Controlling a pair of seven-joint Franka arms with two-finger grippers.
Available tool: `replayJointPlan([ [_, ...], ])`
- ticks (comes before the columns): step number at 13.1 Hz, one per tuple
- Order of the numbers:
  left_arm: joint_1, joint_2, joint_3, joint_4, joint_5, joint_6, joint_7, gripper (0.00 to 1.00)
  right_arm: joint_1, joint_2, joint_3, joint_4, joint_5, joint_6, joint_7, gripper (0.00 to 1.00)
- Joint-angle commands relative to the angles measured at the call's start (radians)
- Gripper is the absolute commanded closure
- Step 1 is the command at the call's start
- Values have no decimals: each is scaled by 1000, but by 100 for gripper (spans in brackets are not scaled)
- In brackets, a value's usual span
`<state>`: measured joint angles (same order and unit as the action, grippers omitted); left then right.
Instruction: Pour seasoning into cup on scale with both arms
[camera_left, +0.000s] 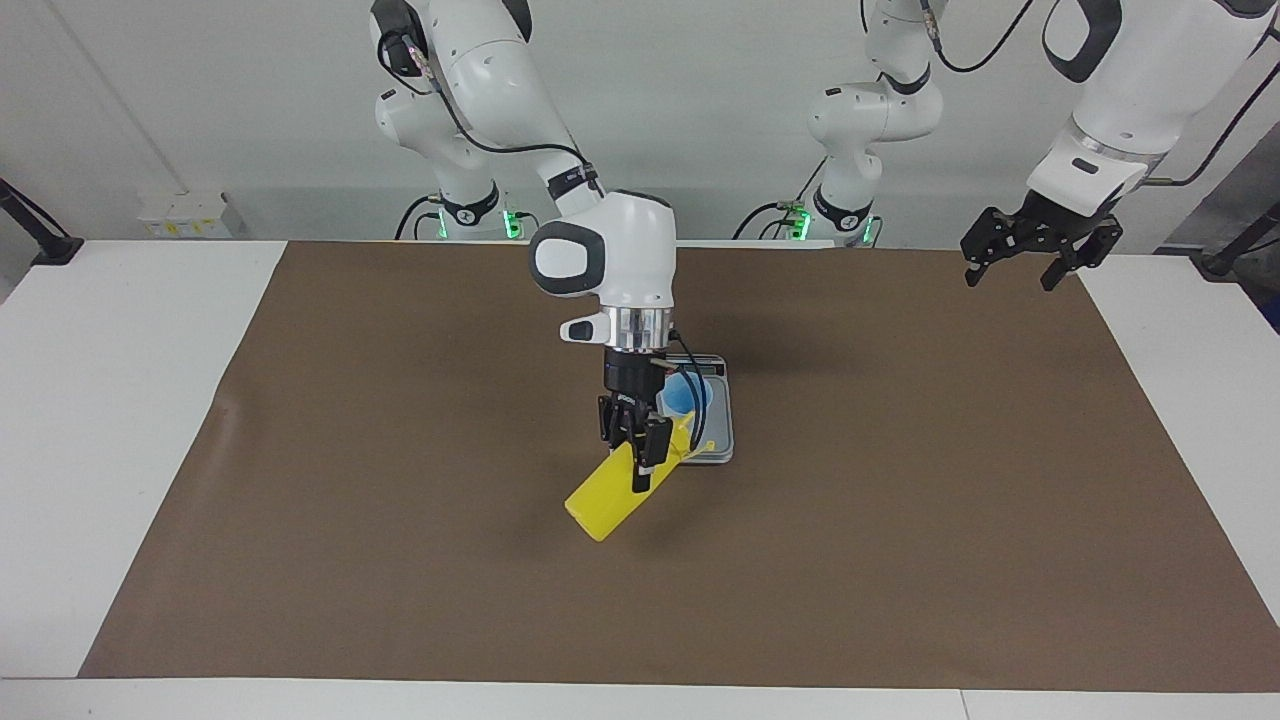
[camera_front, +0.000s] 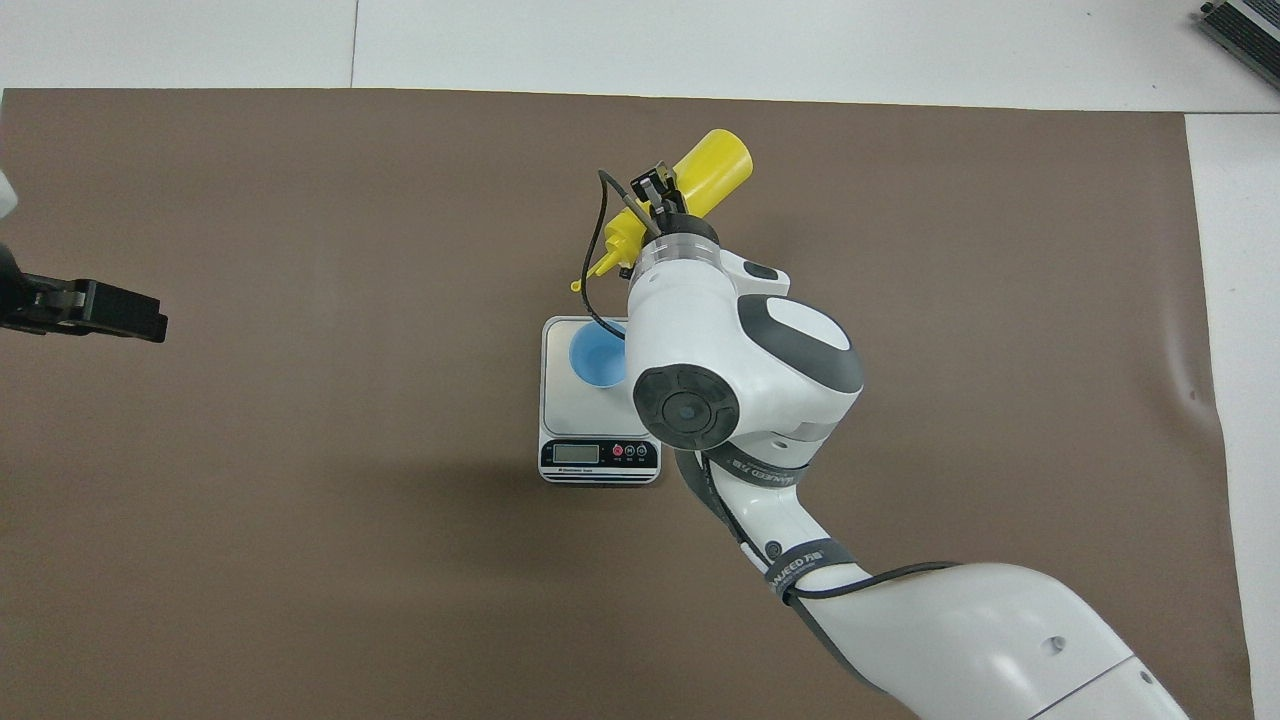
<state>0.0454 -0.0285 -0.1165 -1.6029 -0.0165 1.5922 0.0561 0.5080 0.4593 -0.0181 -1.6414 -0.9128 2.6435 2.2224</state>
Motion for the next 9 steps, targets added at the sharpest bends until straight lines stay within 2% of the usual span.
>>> replayJointPlan([
  [1, 11, -22, -6, -31, -11, 25, 11, 0, 13, -45, -3, -58, -104, 23, 29, 100],
  [5, 11, -22, -6, -31, -11, 25, 11, 0, 41, -103, -3, -185, -288, 23, 37, 100],
  [9, 11, -22, -6, -31, -11, 26, 11, 0, 44, -113, -3, -198, -368, 23, 62, 100],
])
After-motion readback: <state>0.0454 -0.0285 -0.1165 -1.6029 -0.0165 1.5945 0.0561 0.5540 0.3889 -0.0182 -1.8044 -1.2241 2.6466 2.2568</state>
